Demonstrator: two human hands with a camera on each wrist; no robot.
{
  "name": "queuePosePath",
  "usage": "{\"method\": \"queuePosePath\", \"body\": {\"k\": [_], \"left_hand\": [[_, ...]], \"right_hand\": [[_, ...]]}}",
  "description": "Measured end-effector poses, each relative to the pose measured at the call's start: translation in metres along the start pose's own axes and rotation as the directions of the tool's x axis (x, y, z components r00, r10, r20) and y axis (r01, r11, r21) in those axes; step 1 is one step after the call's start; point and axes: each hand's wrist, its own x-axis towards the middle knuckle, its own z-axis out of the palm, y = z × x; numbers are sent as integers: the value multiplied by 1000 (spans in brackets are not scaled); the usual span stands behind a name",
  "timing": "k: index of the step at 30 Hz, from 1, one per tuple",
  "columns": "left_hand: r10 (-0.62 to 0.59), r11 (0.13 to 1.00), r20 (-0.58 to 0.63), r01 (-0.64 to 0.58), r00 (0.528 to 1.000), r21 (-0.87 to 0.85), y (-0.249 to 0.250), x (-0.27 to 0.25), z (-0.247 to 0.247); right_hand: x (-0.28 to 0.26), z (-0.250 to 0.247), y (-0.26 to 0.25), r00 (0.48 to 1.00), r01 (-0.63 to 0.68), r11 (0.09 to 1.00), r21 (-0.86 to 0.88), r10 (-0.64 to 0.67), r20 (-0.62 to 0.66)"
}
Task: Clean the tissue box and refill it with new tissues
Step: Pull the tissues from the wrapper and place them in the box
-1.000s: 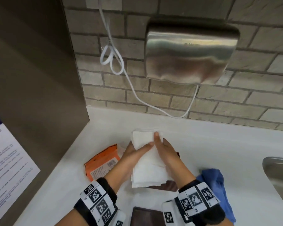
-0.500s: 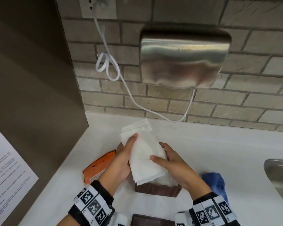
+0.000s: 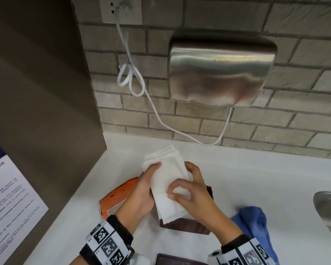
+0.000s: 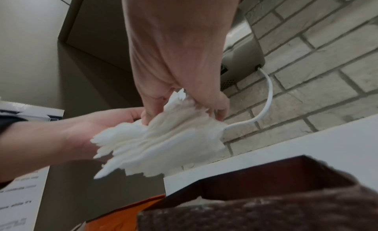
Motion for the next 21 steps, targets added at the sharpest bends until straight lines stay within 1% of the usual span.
{"method": "queuePosePath", "body": {"k": [3,4,7,8,11,13,14,16,18,19,21], "left_hand": [[-6,1000,8,6,1000,0,0,2,-4],[4,1000,12,-4,1000,12,0,2,-5],[44,998,17,-45,999,47,-3,1,-5],[50,998,21,-51,999,47,-4,2,-6],[51,998,-30,-49,998,51,-6,3,-8],[54,998,-69,-51,996,46,-6,4,-9],[65,997,-92,-60,994,53,-6,5,-9],[94,994,-124,-87,988,61,-4,5,-5],[115,992,-180,-102,977,80,-4,6,0],[123,990,-207,-106,971,93,-5,6,3],[119,988,-226,-94,967,120,-9,6,6]], "right_hand": [[-2,-1,2,999,9,996,93,-6,-33],[-2,-1,3,1000,11,997,81,-9,-25],[-2,-1,2,998,-25,1000,-10,25,56],[-2,-1,2,998,-31,1000,2,31,60],[-2,-5,2,997,-60,995,83,55,59],[-3,-7,5,992,-106,990,91,100,74],[-4,-8,5,989,-142,984,108,137,57],[-4,-9,4,978,-198,956,218,206,-15],[-3,-8,0,954,-253,898,359,294,-62],[-2,-6,-3,945,-278,878,389,323,-54],[1,-3,-8,933,-327,863,385,360,-17]]}}
